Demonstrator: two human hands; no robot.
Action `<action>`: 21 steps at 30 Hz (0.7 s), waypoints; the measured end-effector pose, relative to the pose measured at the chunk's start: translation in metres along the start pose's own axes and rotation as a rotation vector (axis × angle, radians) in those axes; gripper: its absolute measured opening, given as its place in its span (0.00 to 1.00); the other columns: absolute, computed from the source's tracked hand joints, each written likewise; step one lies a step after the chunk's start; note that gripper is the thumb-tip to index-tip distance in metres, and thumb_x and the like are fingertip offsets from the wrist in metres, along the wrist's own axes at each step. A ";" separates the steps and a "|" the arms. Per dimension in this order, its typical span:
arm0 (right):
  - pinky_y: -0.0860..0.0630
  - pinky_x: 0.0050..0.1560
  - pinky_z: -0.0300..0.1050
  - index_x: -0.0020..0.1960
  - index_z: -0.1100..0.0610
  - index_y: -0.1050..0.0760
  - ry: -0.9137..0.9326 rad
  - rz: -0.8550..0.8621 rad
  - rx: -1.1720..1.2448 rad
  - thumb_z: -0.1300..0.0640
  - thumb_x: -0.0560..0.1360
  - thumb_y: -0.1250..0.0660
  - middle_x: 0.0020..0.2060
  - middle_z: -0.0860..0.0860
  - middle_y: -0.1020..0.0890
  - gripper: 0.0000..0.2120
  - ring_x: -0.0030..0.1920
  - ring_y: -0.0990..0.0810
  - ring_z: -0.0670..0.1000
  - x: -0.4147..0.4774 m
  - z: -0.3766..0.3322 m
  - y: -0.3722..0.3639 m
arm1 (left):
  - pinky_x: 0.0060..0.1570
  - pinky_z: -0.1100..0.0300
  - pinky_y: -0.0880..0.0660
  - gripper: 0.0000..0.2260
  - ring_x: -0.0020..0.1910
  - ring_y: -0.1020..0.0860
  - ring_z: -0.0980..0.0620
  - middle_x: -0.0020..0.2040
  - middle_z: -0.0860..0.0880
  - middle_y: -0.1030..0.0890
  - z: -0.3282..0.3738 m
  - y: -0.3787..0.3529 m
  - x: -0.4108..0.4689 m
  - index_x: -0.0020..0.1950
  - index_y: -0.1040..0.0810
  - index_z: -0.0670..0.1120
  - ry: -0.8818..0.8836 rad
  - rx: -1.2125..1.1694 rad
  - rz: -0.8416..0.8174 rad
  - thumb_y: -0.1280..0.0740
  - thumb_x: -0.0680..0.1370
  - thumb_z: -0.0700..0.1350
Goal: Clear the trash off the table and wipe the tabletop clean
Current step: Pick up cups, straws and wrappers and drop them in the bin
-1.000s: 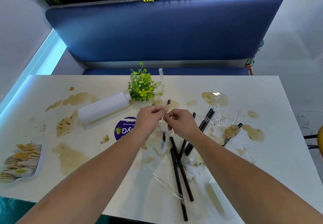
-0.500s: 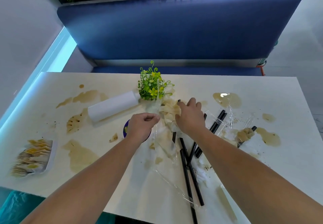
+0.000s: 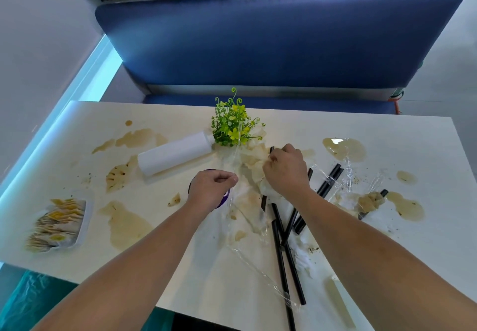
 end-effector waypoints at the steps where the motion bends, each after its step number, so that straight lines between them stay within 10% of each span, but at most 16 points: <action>1: 0.25 0.51 0.51 0.50 0.56 0.19 0.002 0.022 0.048 0.54 0.75 0.37 0.47 0.50 0.26 0.10 0.52 0.28 0.56 0.000 0.000 0.002 | 0.39 0.67 0.29 0.02 0.38 0.19 0.66 0.40 0.63 0.15 0.002 -0.001 0.000 0.43 0.13 0.58 -0.003 -0.001 -0.007 0.24 0.75 0.54; 8: 0.34 0.40 0.33 0.54 0.52 0.20 -0.088 0.108 0.351 0.53 0.78 0.35 0.48 0.47 0.23 0.08 0.44 0.26 0.42 -0.002 -0.002 0.020 | 0.40 0.66 0.29 0.02 0.37 0.19 0.65 0.39 0.60 0.14 0.009 0.002 -0.007 0.43 0.14 0.59 -0.011 -0.011 -0.002 0.24 0.75 0.54; 21: 0.22 0.51 0.45 0.50 0.52 0.20 -0.104 0.196 0.464 0.52 0.79 0.32 0.46 0.44 0.18 0.04 0.47 0.20 0.48 -0.013 -0.019 0.061 | 0.36 0.67 0.30 0.03 0.36 0.20 0.67 0.40 0.62 0.15 0.026 0.014 -0.029 0.43 0.14 0.59 -0.031 -0.022 0.047 0.24 0.75 0.56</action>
Point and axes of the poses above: each hand's wrist, its own x-axis towards the middle knuckle, its own y-axis out of the back of the hand, z = x × y, the point moved 2 cm from there along x, towards the middle knuckle
